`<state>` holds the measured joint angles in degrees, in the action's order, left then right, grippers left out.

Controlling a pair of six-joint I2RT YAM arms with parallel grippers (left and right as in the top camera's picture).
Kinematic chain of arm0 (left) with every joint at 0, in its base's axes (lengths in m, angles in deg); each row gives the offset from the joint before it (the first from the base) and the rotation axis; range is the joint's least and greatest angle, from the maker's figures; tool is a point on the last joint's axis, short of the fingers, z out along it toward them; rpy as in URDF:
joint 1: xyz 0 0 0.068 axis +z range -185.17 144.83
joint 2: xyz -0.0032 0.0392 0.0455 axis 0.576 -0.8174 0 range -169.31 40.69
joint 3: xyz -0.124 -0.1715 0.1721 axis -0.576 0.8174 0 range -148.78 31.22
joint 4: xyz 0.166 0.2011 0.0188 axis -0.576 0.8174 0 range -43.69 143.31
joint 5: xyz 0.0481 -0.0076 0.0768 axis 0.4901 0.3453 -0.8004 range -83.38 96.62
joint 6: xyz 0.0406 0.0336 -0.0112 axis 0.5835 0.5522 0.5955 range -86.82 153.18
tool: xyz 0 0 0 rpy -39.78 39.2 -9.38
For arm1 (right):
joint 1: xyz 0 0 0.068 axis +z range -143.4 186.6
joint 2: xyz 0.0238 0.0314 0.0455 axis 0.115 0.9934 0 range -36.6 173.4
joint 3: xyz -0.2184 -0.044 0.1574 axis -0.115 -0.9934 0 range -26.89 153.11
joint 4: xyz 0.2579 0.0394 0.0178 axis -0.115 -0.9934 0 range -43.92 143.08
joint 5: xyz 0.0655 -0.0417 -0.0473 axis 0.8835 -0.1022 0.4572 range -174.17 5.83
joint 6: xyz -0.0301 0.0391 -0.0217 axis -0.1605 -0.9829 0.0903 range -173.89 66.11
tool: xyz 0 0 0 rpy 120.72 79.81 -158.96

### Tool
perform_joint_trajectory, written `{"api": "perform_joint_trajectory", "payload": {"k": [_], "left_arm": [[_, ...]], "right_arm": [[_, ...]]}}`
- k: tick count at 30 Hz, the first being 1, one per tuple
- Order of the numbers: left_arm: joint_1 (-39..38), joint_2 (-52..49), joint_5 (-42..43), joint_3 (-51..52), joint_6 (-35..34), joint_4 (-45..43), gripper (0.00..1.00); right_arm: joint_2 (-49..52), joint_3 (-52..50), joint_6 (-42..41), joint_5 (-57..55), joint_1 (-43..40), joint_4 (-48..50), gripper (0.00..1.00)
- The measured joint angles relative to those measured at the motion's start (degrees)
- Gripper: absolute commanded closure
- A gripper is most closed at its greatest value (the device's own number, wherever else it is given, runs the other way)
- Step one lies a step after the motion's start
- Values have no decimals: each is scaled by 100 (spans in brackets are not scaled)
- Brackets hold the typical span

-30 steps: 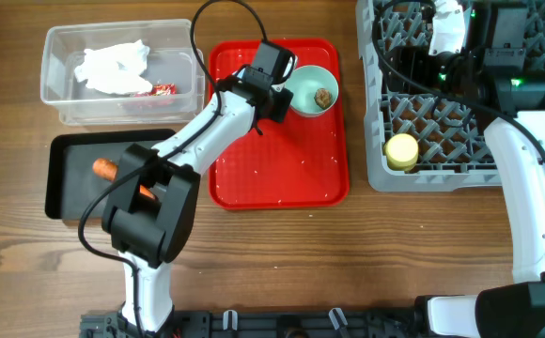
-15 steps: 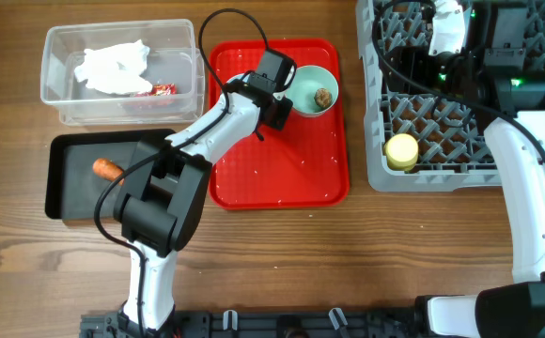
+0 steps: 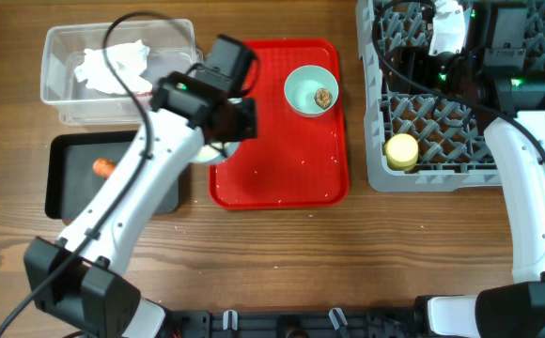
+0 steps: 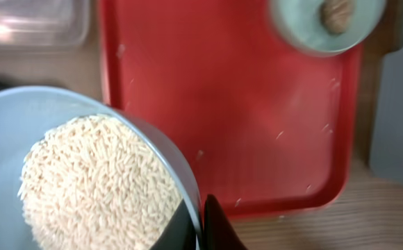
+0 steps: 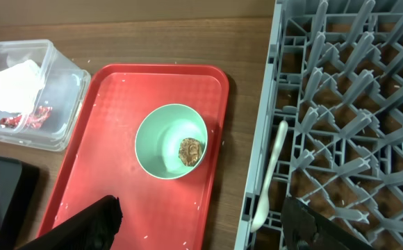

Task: Sort waste into correct bins and load items into the dishwasher rack
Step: 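Tip the rice bowl over the black tray to pour out rice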

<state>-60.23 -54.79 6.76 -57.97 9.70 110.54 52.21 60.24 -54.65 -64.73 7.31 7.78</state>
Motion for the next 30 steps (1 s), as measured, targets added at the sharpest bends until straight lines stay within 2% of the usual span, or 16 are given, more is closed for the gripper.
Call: {"api": "perform_joint_trajectory", "payload": {"k": [3,6,11,14,19,24,30], "left_arm": [[868,7,446,44,-155,501,96],[1438,42,861,382,-177,476,96],[2583,72,2291,1663,238,-730,96],[3368,72,3010,2079,608,-1034,96],[4103,72,4371,2079,1399,-997,96],[4813,72,5405,2079,2218,-437,96],[5025,72,6435,2079,2601,-229,96]], "right_arm": [[0,0,0,0,0,-15,23],[0,0,0,0,0,-68,23],[0,0,0,0,0,-129,23],[0,0,0,-2,0,-151,23],[0,0,0,0,0,-168,23],[0,0,-2,-2,0,-190,24],[0,0,0,0,0,-190,25]]}}
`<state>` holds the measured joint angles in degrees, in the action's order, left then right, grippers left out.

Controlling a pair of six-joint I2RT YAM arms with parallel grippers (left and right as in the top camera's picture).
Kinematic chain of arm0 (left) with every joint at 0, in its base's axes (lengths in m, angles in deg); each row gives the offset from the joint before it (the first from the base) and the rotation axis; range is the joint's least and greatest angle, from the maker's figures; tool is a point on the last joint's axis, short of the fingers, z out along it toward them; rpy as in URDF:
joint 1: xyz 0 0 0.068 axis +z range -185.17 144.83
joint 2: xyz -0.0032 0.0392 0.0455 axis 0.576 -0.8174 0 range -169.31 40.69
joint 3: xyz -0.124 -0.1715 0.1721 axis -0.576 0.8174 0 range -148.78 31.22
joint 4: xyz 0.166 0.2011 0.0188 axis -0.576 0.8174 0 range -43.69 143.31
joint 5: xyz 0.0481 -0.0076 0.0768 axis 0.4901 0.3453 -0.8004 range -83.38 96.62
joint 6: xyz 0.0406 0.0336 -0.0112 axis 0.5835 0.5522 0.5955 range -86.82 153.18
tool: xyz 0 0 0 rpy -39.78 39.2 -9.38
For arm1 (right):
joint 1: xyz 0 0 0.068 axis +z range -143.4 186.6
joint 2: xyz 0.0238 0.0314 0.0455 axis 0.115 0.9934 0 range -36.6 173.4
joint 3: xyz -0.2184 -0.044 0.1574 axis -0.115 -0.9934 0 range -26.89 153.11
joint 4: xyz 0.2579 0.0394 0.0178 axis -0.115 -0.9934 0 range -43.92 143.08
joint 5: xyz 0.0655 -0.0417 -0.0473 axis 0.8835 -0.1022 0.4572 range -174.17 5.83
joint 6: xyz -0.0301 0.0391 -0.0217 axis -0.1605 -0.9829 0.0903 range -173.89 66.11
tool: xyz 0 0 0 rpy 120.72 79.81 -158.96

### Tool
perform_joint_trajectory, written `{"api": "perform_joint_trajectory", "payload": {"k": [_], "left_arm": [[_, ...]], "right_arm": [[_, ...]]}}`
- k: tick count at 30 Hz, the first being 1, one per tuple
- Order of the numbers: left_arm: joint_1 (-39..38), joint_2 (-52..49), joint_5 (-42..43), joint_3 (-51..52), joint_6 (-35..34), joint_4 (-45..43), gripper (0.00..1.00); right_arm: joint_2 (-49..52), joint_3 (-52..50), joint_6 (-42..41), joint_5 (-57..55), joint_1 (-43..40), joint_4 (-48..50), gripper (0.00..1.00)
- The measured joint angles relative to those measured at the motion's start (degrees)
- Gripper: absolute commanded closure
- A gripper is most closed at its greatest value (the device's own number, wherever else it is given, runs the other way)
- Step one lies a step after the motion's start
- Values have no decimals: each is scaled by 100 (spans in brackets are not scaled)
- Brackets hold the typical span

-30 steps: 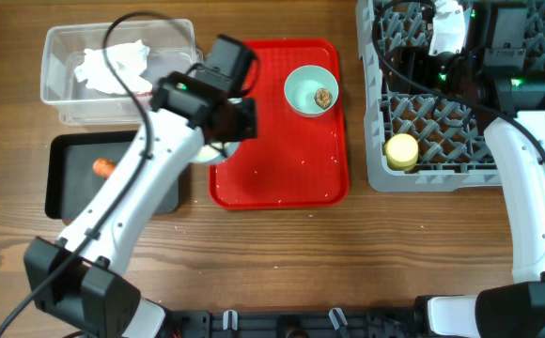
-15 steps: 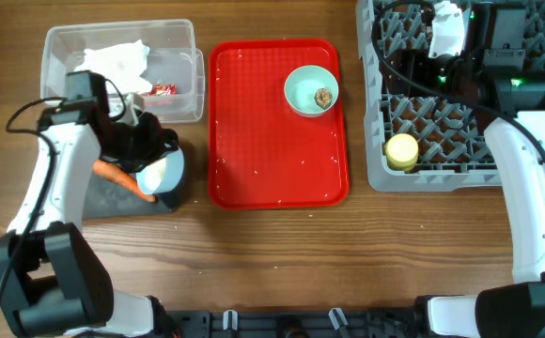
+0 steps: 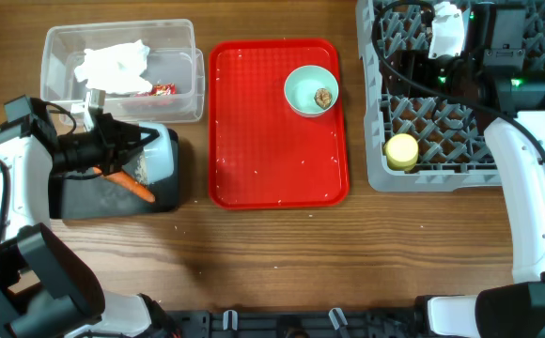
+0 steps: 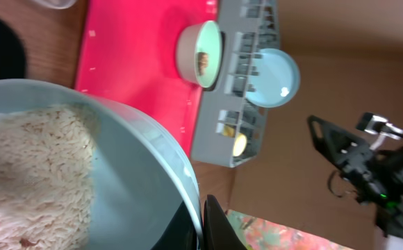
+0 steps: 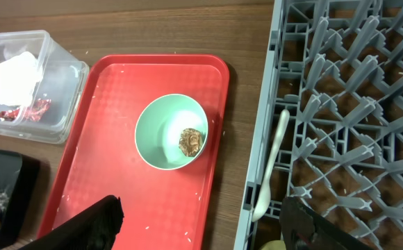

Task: Sort waste into correct bins and load items into the dishwasher rack
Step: 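Tip the rice bowl over the black tray to pour out rice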

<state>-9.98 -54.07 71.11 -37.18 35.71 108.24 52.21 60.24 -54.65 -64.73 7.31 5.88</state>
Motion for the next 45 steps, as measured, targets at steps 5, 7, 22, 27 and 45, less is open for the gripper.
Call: {"api": "perform_joint_trajectory", "payload": {"k": [5,7,22,27,45], "left_arm": [[0,0,516,0,26,0,96],[2,0,702,0,26,0,96],[494,0,1961,0,26,22,96],[494,0,2127,0,24,22,96],[575,0,2389,4,-212,511,96]], "right_arm": [[0,0,0,0,0,-17,25],[0,0,0,0,0,-39,24],[0,0,0,-2,0,-116,24],[0,0,0,-2,0,-125,25],[0,0,63,-2,0,-173,24]]}}
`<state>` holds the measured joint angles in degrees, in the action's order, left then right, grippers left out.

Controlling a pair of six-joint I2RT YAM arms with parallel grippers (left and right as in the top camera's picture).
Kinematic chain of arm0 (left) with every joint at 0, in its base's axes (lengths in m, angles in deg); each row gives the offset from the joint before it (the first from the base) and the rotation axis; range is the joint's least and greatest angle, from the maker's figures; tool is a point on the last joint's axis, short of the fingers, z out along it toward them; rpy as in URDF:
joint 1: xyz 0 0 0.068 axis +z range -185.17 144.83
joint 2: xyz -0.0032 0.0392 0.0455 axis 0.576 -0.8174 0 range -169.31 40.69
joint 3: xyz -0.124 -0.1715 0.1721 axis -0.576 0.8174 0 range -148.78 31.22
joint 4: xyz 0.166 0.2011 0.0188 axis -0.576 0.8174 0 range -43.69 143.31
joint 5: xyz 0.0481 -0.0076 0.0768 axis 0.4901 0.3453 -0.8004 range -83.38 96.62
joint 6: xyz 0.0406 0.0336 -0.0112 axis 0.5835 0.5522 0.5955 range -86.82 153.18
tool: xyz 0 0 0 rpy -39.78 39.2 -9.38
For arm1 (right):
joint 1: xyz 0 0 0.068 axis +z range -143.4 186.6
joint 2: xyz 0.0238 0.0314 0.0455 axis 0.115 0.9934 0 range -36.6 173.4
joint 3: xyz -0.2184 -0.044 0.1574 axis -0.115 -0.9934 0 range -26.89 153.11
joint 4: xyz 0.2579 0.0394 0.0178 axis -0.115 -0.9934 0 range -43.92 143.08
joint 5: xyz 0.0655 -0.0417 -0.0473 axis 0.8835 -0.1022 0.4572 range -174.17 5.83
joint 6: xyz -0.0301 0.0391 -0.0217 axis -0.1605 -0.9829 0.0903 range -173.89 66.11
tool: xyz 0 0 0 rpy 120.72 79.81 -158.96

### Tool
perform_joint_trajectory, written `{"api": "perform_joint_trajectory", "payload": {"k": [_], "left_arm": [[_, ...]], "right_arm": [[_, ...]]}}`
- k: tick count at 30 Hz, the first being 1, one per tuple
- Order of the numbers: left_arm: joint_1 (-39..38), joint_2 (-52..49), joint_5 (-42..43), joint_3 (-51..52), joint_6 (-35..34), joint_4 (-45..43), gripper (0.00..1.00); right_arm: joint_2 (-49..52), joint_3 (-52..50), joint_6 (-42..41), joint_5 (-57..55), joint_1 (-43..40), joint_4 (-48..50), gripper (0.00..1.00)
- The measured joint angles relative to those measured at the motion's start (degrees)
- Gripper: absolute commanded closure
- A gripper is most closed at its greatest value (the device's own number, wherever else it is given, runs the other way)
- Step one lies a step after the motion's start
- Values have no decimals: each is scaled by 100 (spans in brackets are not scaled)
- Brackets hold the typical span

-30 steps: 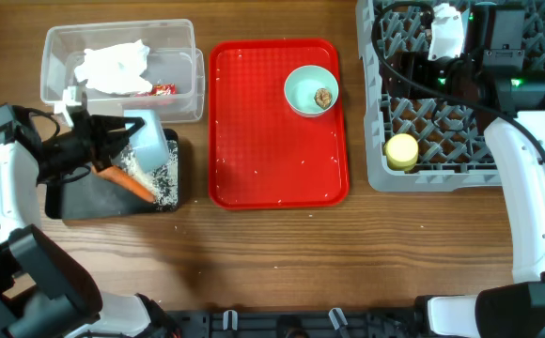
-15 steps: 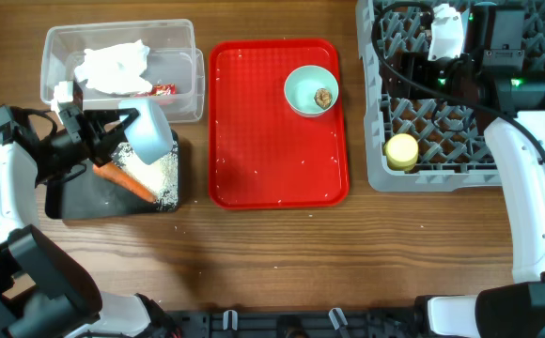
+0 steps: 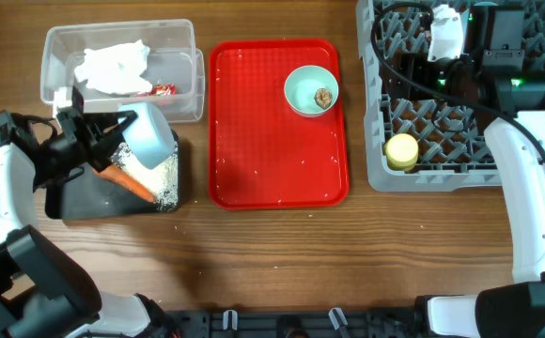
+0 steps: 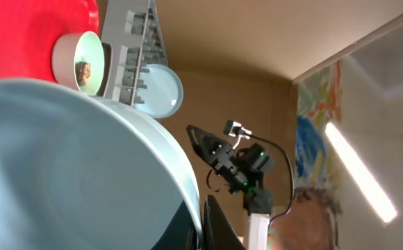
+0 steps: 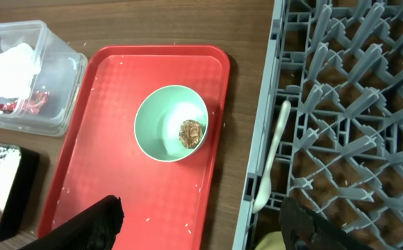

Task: Sort waste into correct bins and load items into the dishwasher rack
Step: 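Tip the rice bowl over the black tray to pour out rice, then return the empty bowl to the red tray and release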

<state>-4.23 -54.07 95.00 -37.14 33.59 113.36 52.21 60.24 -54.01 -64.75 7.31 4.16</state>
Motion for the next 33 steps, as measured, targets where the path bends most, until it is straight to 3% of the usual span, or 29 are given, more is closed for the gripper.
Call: {"api": "perform_joint_trajectory", "payload": {"k": [6,9,12,15,16,21,24,27,29,30,31,33], "left_arm": [[94,4,-83,7,-173,-37,96],[-542,170,-402,-101,-221,-612,96],[-1714,409,-1742,-640,-560,-1266,96],[-3082,525,-3768,-879,-1078,-2109,96],[-3683,527,-4859,-887,-1231,-2374,96],[-5976,37,-8238,-887,-658,-3051,96],[-6467,-872,-9202,-911,-157,-3423,96],[-6489,-1777,-9551,-911,63,-3499,96],[-6467,-1941,-9661,-911,107,-3576,85],[-6461,-1947,-9694,-911,111,-3609,54],[-6452,-1947,-9718,-911,146,-3661,0],[-6413,-1947,-9726,-911,197,-3757,0]], "right_arm": [[0,0,44,0,0,2,24],[0,0,44,0,0,0,25],[0,0,44,-2,0,-17,25],[0,-2,44,0,0,-44,24],[0,-2,46,0,0,-42,24],[0,-2,46,-2,0,-57,24],[0,-2,138,-11,0,-74,24],[0,-2,195,-44,0,-168,24],[0,-2,197,-79,0,-184,24],[0,-2,195,-87,0,-186,24],[0,-2,195,-109,0,-190,24],[0,-2,197,-125,0,-188,23]]}}
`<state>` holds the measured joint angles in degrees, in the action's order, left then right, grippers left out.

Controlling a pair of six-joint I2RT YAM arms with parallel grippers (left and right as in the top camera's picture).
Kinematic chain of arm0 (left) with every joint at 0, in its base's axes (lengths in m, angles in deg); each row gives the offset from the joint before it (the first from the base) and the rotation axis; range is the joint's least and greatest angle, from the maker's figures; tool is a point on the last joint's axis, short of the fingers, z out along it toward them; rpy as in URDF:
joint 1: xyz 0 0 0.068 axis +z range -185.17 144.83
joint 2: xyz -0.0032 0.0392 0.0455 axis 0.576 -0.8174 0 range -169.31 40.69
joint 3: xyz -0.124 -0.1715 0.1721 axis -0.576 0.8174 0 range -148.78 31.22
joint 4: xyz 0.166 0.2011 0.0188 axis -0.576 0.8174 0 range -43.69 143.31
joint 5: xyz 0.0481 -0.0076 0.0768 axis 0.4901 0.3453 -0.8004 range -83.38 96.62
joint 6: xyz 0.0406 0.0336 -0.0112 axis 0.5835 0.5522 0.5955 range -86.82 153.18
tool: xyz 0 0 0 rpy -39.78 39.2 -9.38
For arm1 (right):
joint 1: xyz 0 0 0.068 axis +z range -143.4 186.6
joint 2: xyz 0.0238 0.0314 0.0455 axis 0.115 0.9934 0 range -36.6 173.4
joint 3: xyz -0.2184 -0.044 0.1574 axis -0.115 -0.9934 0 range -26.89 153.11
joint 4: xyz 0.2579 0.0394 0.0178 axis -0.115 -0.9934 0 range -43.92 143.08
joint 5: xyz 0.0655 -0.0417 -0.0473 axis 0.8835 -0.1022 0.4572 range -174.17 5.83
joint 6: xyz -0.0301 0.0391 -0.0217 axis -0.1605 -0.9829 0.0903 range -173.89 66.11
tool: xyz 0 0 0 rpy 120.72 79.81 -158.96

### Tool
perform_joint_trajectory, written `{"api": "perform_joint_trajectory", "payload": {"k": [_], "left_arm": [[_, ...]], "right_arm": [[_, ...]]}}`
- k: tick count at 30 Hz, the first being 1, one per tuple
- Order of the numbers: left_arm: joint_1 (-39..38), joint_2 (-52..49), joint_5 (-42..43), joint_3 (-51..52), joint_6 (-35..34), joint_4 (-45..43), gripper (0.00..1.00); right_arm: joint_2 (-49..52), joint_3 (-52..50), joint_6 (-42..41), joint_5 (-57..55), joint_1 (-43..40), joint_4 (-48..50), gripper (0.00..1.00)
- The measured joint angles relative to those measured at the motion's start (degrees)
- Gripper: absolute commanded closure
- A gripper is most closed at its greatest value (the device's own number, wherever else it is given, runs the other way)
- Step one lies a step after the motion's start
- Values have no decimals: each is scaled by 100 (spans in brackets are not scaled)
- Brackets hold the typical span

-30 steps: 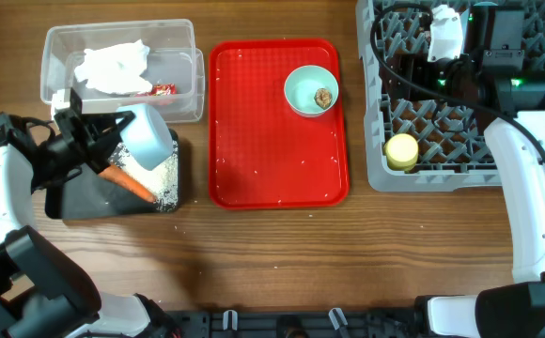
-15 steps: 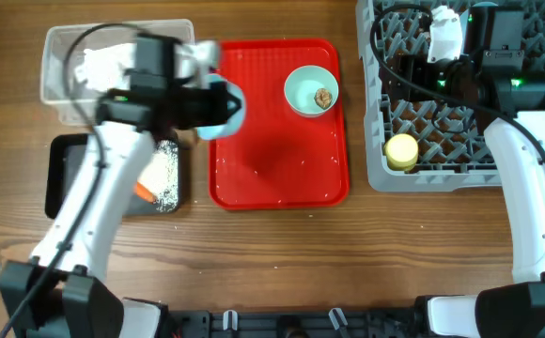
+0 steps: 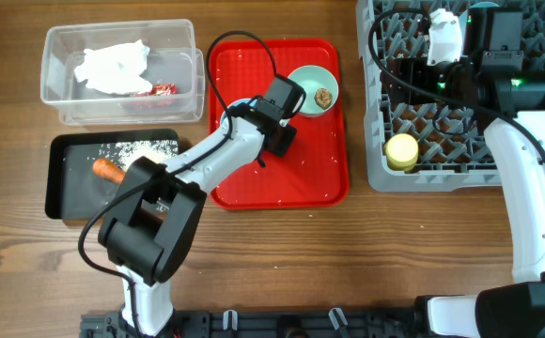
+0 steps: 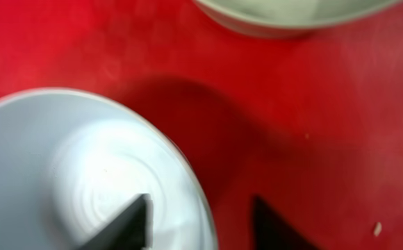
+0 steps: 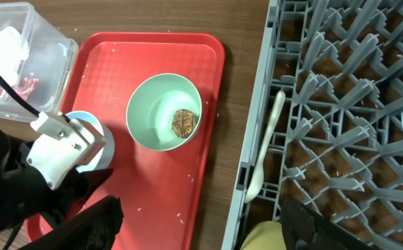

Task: Sort waste into correct bins and load items into the dishwasher rack
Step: 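Return the empty bowl to the red tray and release, then grasp the green bowl with food with the left gripper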

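Note:
An empty pale blue bowl (image 4: 83, 173) stands upright on the red tray (image 3: 282, 183), left of a green bowl (image 5: 165, 112) that holds a brown food scrap. My left gripper (image 4: 200, 208) is open astride the blue bowl's rim, one finger inside and one outside. In the overhead view the left gripper (image 3: 274, 139) covers that bowl. Rice (image 3: 141, 147) and a carrot piece (image 3: 108, 169) lie in the black tray (image 3: 66, 202). My right gripper (image 5: 198, 222) hangs open above the gap between tray and rack, holding nothing.
The grey dishwasher rack (image 3: 460, 174) at the right holds a yellow cup (image 3: 402, 151), a white spoon (image 5: 264, 156) and a pale plate at its far edge. A clear bin (image 3: 61, 103) with crumpled paper and a wrapper stands at back left. Rice grains dot the red tray.
The blue bowl was tipped over the black tray in my shut left gripper. It now stands empty on the red tray beside the green bowl, and the gripper has opened around its rim.
My left gripper first held the rice-filled blue bowl at the red tray's left edge. Then it held the bowl tilted over the black tray, then upended with rice lying there. Now the empty bowl is back on the red tray, released. The right arm stayed over the rack, open.

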<state>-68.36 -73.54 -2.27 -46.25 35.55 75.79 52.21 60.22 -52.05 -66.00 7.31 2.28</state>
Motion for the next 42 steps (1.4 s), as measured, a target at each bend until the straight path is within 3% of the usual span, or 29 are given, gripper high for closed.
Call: {"api": "perform_joint_trajectory", "payload": {"k": [4,9,13,18,20,21,23,26,30,37,42], "left_arm": [[55,13,94,-155,76,-181,0],[-203,175,938,-723,1056,-1049,2],[-330,-39,1139,-732,1755,-1220,5],[-483,-942,1318,-734,3254,-1274,15],[-507,-1040,1333,-734,3427,-1506,23],[-507,-1069,1329,-734,3462,-1657,32],[-507,-1073,1331,-734,3458,-1875,55],[-507,-1073,1331,-734,3300,-1923,69],[-535,-1073,1327,-734,3163,-1910,96],[-1032,-1071,503,-741,2459,-1740,96],[-1019,-837,374,-763,1360,-1126,96]], "right_arm": [[0,0,0,-22,0,7,22],[0,0,-2,-22,0,59,22],[0,0,0,-22,0,37,22],[0,0,0,-22,0,-46,22],[0,0,0,-24,0,-79,22],[0,0,0,-22,0,-90,22],[0,0,0,-22,0,-107,22],[0,0,0,-24,0,-107,22],[0,0,0,-24,0,-107,22],[0,0,44,-24,0,-105,22],[0,0,55,-22,0,-103,23]]}}
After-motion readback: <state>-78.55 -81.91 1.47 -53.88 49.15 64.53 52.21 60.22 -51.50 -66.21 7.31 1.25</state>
